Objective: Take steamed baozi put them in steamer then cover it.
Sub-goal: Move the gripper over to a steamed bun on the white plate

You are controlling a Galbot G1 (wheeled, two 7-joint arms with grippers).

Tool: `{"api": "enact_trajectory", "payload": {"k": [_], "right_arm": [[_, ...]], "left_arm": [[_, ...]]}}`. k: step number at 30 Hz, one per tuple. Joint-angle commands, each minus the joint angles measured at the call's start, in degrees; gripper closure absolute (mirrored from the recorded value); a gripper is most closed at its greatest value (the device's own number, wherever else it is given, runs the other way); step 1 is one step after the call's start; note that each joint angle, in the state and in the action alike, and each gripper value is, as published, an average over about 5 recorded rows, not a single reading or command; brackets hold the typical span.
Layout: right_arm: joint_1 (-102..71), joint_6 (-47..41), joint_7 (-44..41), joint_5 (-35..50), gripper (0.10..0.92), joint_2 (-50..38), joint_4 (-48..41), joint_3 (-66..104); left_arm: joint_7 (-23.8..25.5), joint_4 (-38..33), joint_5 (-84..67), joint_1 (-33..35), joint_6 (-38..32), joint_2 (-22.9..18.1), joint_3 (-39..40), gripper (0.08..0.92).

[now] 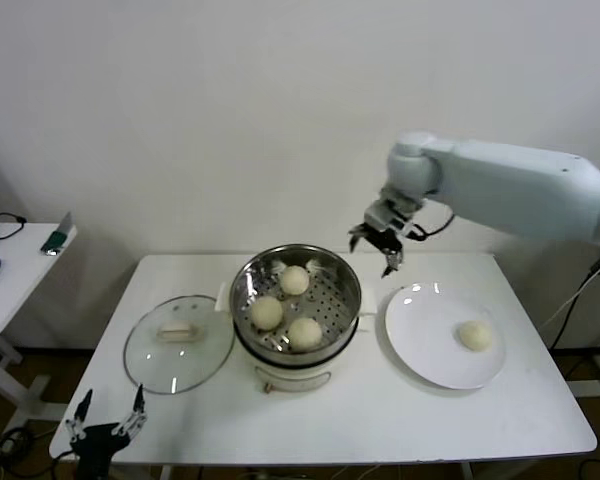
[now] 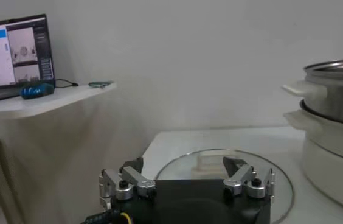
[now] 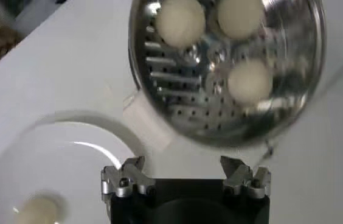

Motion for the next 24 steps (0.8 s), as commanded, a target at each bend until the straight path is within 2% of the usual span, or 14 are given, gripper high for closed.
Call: {"api": "enact_trajectory", "payload": {"k": [1, 7, 15, 24], "right_arm": [[-7.1, -15.7, 1.3, 4.6, 0.203, -16.5, -1.0, 1.5], [-22.0, -12.3, -0.7, -5.9, 0.203, -19.7, -6.2, 12.6], [-34.2, -6.9, -0.9, -15.0, 0.203, -18.0, -15.8, 24.6], [-39.9, -5.1, -0.9, -20.0, 0.203, -13.6, -22.1, 31.1]], "left_arm": [[0.1, -0.2, 0.5, -0.4, 0.3, -0.2, 0.0, 0.177], [0.1, -0.6, 1.8, -0.9, 0.8, -0.5, 0.1, 0.177], [0.1, -0.2, 3.1, -1.0, 1.0, -1.2, 0.3, 0.177], [0.0, 0.3, 4.1, -1.2, 1.1, -1.8, 0.4, 0.177]]}}
